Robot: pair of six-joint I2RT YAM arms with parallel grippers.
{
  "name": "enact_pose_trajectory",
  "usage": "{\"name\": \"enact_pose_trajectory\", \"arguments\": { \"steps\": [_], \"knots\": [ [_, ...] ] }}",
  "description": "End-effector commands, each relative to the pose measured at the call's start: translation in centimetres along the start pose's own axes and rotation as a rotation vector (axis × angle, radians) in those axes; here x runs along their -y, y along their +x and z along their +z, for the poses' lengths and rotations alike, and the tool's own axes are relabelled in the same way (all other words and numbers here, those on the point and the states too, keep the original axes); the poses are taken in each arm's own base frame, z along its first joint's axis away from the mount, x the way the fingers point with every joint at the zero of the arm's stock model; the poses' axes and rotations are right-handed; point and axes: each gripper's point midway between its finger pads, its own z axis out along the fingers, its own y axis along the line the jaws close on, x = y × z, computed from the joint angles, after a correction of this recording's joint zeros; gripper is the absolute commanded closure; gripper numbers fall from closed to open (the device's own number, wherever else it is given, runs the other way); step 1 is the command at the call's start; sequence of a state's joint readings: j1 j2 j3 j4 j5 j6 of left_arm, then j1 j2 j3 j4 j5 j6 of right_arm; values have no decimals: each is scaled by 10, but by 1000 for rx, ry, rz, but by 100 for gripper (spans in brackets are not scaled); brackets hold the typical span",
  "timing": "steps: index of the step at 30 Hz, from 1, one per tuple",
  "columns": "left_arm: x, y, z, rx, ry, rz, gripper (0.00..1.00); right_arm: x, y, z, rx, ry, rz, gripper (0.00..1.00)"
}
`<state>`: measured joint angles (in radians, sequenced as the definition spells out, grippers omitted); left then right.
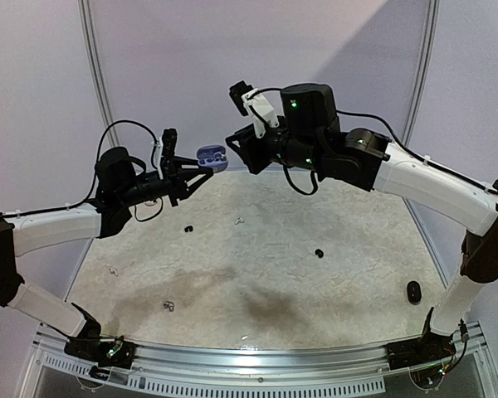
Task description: Insert the wireless bluetooth earbuds into the charging case
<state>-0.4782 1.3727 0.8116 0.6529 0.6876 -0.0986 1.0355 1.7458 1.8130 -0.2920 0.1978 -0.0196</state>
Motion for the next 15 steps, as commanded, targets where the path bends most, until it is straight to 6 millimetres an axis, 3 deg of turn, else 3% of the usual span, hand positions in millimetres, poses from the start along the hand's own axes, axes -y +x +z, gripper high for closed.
{"name": "enact_pose_trajectory", "arguments": {
  "steps": [1, 15],
  "knots": [
    [14, -4, 0, 2, 45, 28, 100, -14, 10, 17, -22, -65, 45, 79],
    [17, -5, -1, 4, 56, 27, 100, -2, 30, 34, -49, -5, 88, 88]
  ]
}}
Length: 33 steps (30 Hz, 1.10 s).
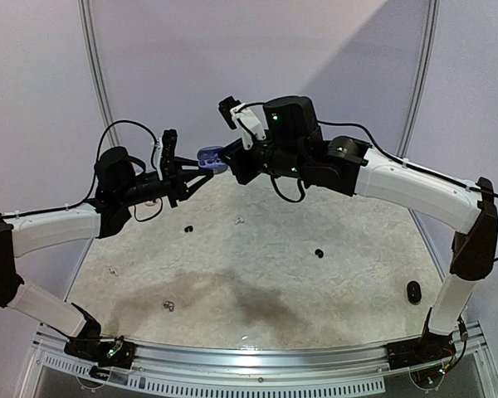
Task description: Insert the wireless bluetooth earbuds into the charging case
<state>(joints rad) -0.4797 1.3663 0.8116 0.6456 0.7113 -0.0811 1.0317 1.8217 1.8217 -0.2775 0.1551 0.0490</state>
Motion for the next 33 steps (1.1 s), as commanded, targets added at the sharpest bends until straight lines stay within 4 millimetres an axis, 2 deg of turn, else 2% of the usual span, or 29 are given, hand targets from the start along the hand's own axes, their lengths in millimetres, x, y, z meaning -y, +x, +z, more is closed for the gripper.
{"name": "enact_pose_trajectory", "arguments": {
  "steps": [1, 13, 18, 24, 28, 33],
  "knots": [
    [12, -5, 0, 8, 31, 11, 100, 12, 6, 8, -5, 42, 32, 89],
    [12, -7, 1, 15, 32, 10, 100, 16, 32, 17, -80, 54, 48, 89],
    [11, -6, 1, 12, 30, 7, 100, 14, 37, 17, -95, 41, 51, 83],
    [10, -6, 2, 10, 30, 4, 100, 17, 18, 5, -54, 51, 34, 82],
    [10, -5, 3, 6, 30, 1, 100, 11, -3, -7, 2, 10, 21, 82],
    [9, -5, 3, 4, 28, -1, 100, 4, -14, -12, 34, -35, 19, 83]
  ]
}}
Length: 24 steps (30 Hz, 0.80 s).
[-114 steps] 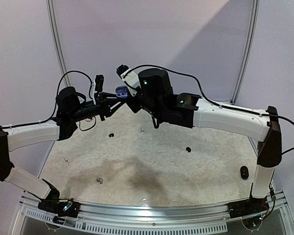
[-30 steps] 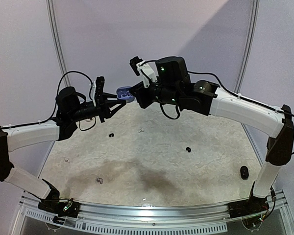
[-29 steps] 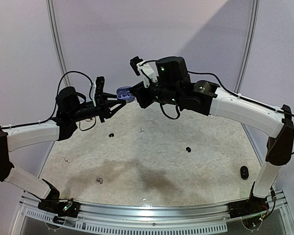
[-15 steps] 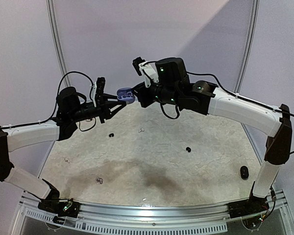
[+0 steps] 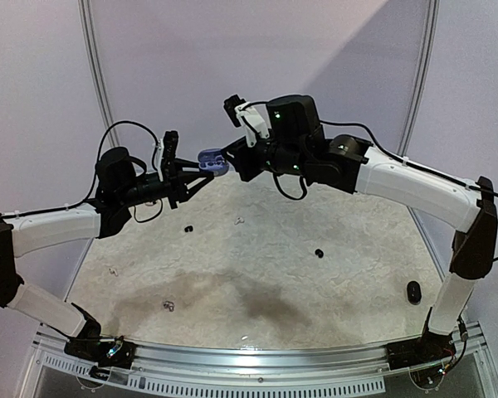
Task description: Insert the wireless bluetooth earbuds into the charging case
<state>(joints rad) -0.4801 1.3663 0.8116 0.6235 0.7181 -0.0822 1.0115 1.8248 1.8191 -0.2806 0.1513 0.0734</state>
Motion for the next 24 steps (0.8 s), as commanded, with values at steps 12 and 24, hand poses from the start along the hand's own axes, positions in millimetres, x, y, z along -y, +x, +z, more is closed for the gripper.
{"name": "enact_pose_trajectory", "arguments": {
  "steps": [12, 24],
  "knots": [
    [9, -7, 1, 17, 20, 14, 100, -14, -1, -3, -19, -83, -57, 77],
    [10, -8, 0, 22, 19, 18, 100, -6, 14, 12, -57, -31, -97, 78]
  ]
}}
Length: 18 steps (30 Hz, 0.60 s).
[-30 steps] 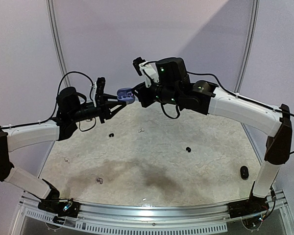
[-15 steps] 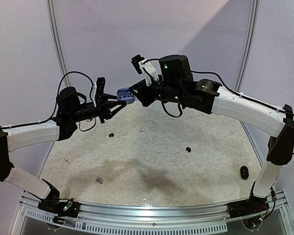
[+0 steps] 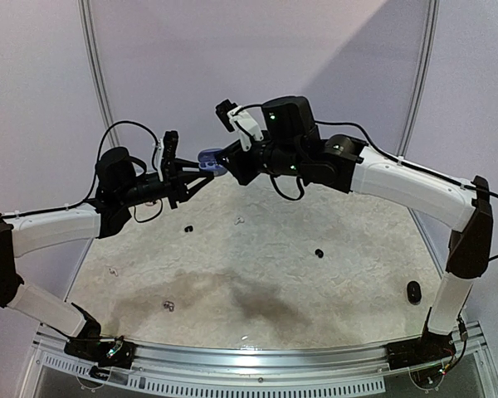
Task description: Insert the wireless bluetooth earbuds into the charging case
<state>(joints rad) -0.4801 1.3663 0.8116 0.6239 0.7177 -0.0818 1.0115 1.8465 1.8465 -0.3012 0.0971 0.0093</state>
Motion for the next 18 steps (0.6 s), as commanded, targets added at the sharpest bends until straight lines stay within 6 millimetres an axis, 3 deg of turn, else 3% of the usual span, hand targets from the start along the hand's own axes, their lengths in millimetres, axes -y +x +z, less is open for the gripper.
{"name": "enact_pose_trajectory", "arguments": {
  "steps": [1, 10, 18],
  "knots": [
    [10, -8, 0, 23, 19, 18, 100, 5, 13, 9, -46, 28, -30, 80],
    [7, -12, -1, 43, -2, 27, 100, 11, 27, 9, -60, 64, 14, 87],
    [5, -14, -1, 53, -18, 31, 100, 8, 34, 9, -60, 47, 50, 79]
  ]
}}
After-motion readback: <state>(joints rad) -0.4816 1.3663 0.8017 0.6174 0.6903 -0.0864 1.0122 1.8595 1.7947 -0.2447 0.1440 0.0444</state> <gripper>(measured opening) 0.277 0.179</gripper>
